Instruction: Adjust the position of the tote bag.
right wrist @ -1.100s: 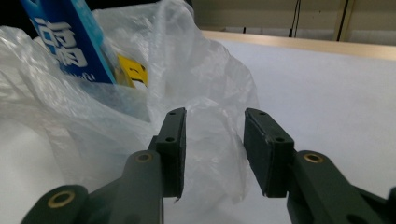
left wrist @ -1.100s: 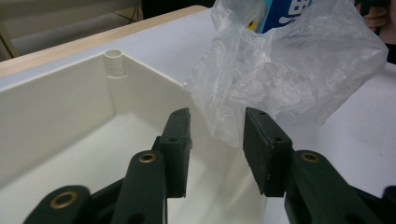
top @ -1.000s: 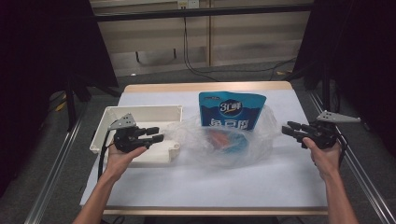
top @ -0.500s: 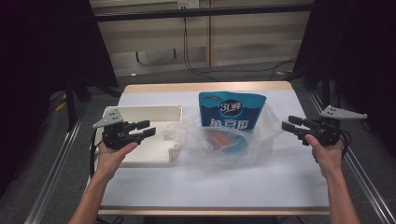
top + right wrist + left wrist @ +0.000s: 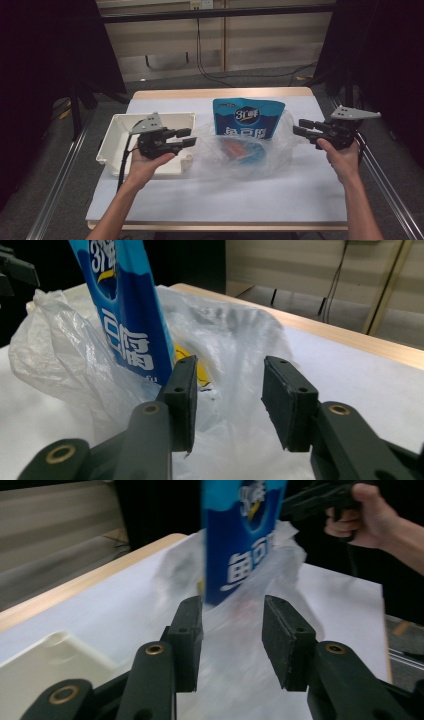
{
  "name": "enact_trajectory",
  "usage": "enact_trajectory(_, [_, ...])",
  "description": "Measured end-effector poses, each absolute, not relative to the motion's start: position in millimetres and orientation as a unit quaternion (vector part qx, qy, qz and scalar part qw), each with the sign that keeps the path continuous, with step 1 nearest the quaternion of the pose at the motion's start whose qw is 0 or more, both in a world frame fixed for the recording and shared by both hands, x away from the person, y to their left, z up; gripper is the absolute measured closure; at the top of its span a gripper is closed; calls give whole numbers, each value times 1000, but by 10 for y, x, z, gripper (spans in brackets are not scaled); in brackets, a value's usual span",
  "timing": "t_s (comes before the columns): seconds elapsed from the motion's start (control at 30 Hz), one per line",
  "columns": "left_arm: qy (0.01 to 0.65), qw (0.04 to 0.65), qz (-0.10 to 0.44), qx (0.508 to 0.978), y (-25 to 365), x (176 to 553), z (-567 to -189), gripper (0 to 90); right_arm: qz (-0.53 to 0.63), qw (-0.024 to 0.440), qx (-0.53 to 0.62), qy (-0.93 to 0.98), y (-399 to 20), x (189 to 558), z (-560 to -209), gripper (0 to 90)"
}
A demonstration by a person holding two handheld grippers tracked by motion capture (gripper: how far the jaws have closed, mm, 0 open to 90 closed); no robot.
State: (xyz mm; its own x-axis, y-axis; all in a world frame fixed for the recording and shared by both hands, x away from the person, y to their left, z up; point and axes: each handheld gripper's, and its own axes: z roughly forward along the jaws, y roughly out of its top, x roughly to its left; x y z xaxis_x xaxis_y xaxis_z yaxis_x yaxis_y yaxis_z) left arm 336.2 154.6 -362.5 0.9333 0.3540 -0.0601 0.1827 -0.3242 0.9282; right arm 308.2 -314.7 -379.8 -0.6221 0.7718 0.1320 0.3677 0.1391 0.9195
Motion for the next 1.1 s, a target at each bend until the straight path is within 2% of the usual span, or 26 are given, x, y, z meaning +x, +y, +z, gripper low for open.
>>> enact_trajectory(0.2, [140,572,56,806,1204,3370,-3563,560,526,202,397,725,-3083,3329,-3716,481])
enact_trajectory(0.4, [116,548,54,827,830,3390,-3623,554,499,195,402,742,-3020,3564,-3670,400])
enact_trajectory(0.53, [108,522,46,845,699,3414,-3738,536,482,183,404,756,-2966,3687,-3729,372])
enact_trajectory(0.6, [108,505,53,855,661,3418,-3802,534,478,176,404,760,-2942,3730,-3779,375])
enact_trajectory(0.67, [111,505,37,855,639,3441,-3867,544,476,169,401,764,-2903,3752,-3827,380])
enact_trajectory(0.73, [105,494,39,862,615,3430,-3911,545,474,158,392,772,-2846,3765,-3878,398])
enact_trajectory(0.83, [106,495,30,862,600,3423,-3968,608,471,146,379,783,-2753,3764,-3946,448])
enact_trajectory(0.87, [101,491,36,865,588,3408,-3984,654,472,144,375,785,-2735,3765,-3966,511])
enact_trajectory(0.93, [89,482,30,871,564,3384,-4016,740,460,139,372,794,-2690,3771,-4016,555])
enact_trajectory(0.97, [83,475,28,875,542,3362,-4046,789,459,134,372,795,-2673,3775,-4039,645])
enact_trajectory(1.03, [66,447,20,892,482,3312,-4109,864,461,124,372,796,-2631,3788,-4096,696])
enact_trajectory(1.1, [50,424,17,904,454,3256,-4158,885,451,118,372,803,-2594,3814,-4156,798])
